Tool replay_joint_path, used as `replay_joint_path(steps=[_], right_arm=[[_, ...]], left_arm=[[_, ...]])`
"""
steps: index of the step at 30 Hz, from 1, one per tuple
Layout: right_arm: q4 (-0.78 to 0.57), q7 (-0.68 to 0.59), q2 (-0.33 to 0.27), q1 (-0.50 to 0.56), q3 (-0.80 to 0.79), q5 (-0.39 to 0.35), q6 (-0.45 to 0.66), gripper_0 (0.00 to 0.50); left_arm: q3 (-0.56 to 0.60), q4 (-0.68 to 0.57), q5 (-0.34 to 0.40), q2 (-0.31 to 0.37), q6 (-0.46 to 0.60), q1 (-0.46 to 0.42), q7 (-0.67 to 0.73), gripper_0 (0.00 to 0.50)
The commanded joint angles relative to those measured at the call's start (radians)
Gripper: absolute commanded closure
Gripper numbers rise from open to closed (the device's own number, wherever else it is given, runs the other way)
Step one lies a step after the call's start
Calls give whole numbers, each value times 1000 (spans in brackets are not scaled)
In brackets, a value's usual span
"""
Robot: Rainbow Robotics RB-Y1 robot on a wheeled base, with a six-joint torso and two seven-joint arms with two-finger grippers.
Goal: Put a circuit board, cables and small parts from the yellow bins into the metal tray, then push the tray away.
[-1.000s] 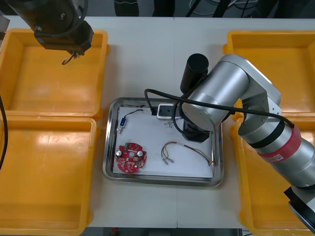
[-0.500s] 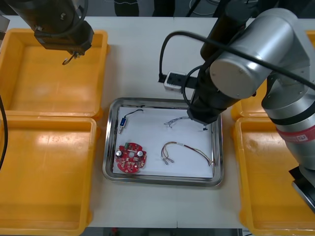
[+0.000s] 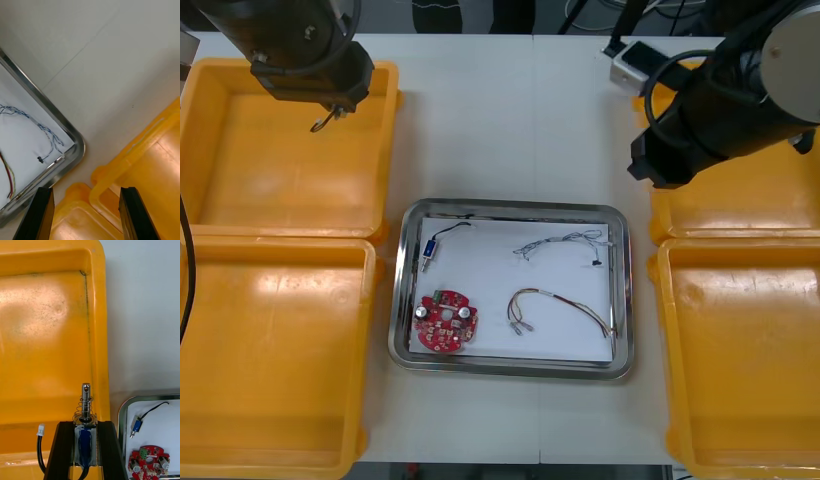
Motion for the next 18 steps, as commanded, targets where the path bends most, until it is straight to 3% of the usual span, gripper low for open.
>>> replay_joint_path(steps=[1, 8, 13, 18], right_arm=[[-36, -107, -77, -28, -75, -9, 4, 0], [-28, -218, -167, 61, -202, -39, 4, 0], [-4, -219, -205, 129, -320, -67, 4, 0], [62, -212, -241, 198, -449, -142, 4, 0]], left_arm=[[-12, -37, 15, -9, 10, 4, 53, 500], [-18, -41, 33, -18, 15, 5, 51, 500], [-18, -67, 44, -41, 15, 25, 51, 500], [-26, -136, 54, -62, 13, 62, 57, 500]])
